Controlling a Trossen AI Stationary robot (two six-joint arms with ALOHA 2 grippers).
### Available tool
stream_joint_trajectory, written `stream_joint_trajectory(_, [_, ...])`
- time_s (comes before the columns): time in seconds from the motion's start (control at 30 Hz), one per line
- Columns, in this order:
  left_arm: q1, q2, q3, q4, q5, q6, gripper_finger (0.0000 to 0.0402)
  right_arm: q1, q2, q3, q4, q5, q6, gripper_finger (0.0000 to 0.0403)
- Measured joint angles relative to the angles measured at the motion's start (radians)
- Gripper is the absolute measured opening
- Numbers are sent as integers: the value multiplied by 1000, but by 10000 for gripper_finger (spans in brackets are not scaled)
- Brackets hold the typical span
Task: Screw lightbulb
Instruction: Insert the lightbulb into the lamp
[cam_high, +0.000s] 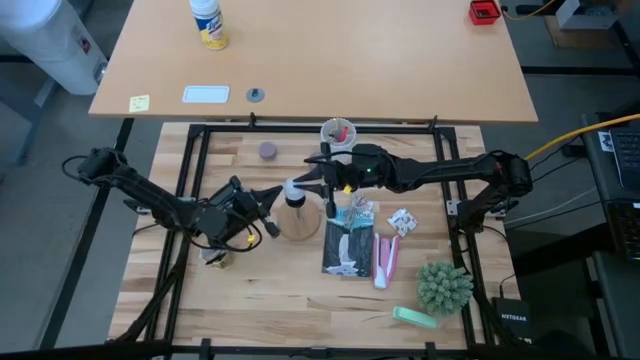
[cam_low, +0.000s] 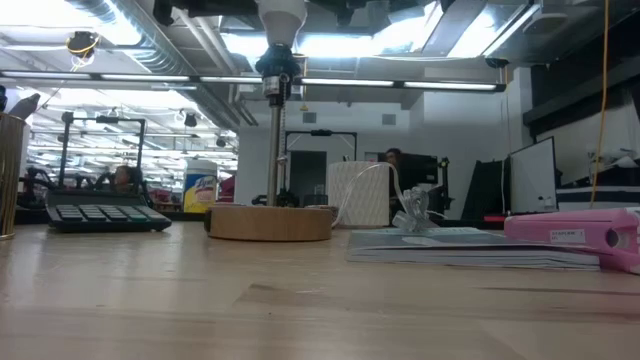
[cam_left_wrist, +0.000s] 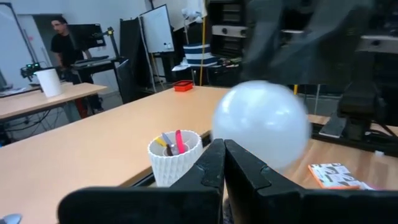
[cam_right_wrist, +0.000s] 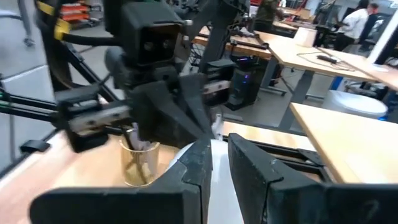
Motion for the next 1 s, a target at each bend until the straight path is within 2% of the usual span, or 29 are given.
stream_joint_trajectory(0.3, [53, 0, 0, 0, 1, 6, 1, 1, 2, -1, 0, -21, 12, 62])
stream_joint_trajectory(0.47, [58, 0, 0, 62, 1, 89, 1, 1, 2, -1, 7, -11, 12, 62])
stream_joint_trajectory(0.7, [-1, -18, 0, 222, 3, 253, 1, 1, 5, -5, 76, -9, 13, 62])
stream_joint_trajectory(1.0, [-57, -21, 0, 219, 3, 259, 1, 0, 6, -6, 102, -7, 12, 62])
